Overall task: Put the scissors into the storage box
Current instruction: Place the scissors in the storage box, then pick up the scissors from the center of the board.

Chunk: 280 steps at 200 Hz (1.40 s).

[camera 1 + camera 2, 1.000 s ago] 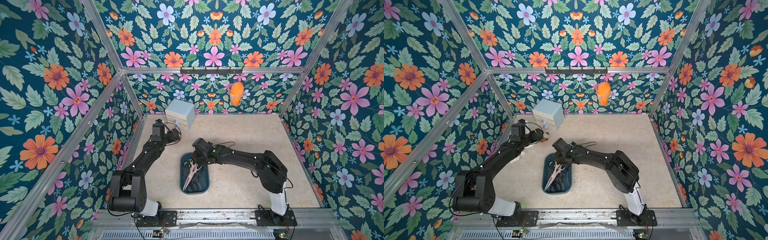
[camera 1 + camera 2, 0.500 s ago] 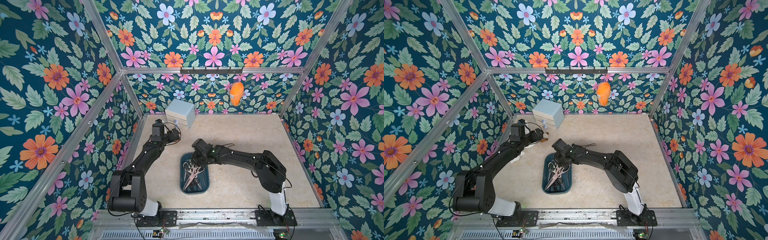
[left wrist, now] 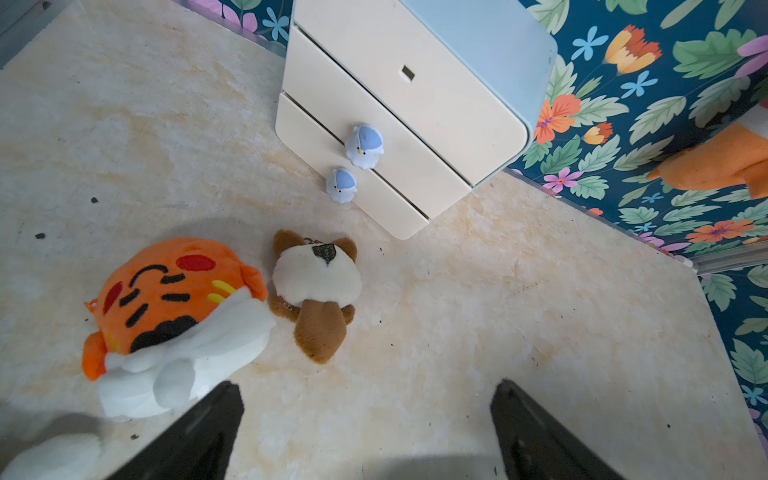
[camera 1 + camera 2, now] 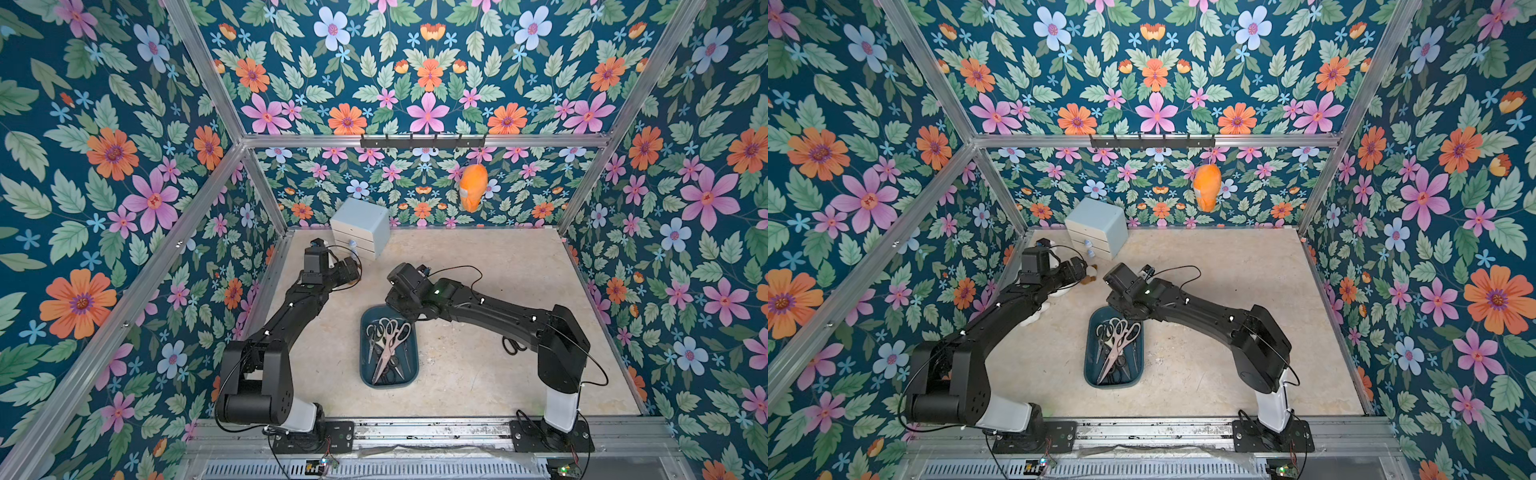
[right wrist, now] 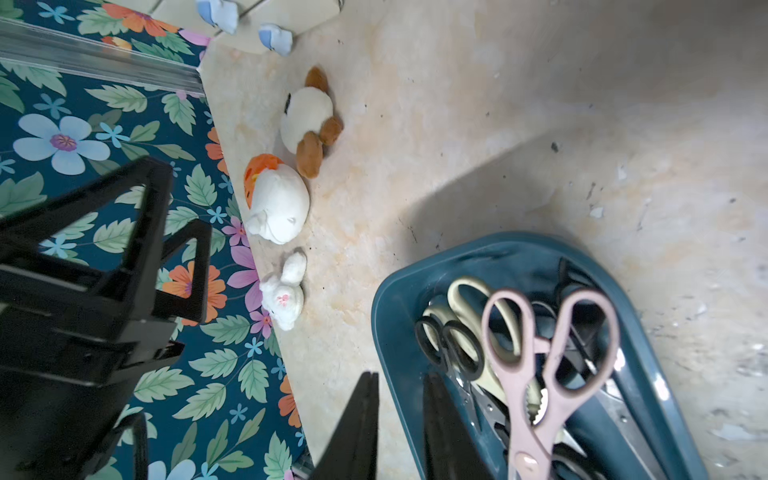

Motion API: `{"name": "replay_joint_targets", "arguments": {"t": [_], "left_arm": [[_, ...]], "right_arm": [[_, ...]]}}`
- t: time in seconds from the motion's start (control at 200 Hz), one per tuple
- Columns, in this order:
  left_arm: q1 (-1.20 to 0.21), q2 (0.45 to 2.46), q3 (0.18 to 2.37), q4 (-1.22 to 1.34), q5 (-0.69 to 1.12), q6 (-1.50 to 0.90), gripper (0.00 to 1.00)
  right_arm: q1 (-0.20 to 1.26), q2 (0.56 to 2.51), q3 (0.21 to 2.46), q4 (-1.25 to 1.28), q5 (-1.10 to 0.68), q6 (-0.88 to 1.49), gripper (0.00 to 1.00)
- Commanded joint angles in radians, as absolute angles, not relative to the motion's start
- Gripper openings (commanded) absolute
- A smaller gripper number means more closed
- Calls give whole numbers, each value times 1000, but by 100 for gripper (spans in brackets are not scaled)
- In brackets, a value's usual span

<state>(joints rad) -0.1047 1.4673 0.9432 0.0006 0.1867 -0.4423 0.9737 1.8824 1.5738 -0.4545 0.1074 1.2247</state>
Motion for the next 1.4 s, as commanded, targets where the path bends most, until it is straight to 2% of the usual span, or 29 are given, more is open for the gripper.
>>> {"name": "replay_joint_targets", "arguments": {"t": [0.0,0.24,0.575,0.735,0.855,0.98,1.14,1.394], "left_arm": [[-103,1463,944,20,218,-443,99],[-106,1468,936,25,258,-448,98],[-170,1519,956,-1,306,-430,98],[-190,1535,960,-5,305,-428,98],[-192,1540,960,-5,302,-428,98],[-193,1540,960,-6,306,-426,98],[-193,1533,963,-7,313,-426,98],[-193,1520,963,-8,309,-419,98]], "right_arm": [[924,1844,1528,-511,152,1136,23],[756,1629,1289,-563,200,1079,23],[526,1250,1020,-842,297,980,37],[397,1074,872,-907,273,987,42],[303,983,773,-906,216,997,42],[275,982,729,-887,182,984,42],[263,1097,727,-862,139,924,42],[258,1250,764,-844,185,832,30]]}}
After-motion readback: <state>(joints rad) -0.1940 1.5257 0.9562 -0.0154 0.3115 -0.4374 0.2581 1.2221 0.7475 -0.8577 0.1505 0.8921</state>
